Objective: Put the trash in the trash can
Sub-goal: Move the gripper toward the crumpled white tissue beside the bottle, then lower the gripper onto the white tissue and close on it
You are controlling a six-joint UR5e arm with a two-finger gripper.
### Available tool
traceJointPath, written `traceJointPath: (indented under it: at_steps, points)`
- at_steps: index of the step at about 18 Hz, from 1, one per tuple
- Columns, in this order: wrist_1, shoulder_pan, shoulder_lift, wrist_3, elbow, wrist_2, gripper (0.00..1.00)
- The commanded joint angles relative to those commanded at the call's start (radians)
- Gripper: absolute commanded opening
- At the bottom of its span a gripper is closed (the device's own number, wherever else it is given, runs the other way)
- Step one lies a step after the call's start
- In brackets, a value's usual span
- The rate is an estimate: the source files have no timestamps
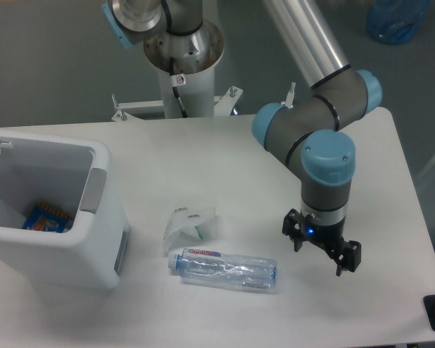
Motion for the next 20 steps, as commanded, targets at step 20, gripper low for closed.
traceJointPath:
  at_steps: [20]
  points:
    - [0.054,-0.228,0.218,-0.295,-0.374,-0.101,1.00]
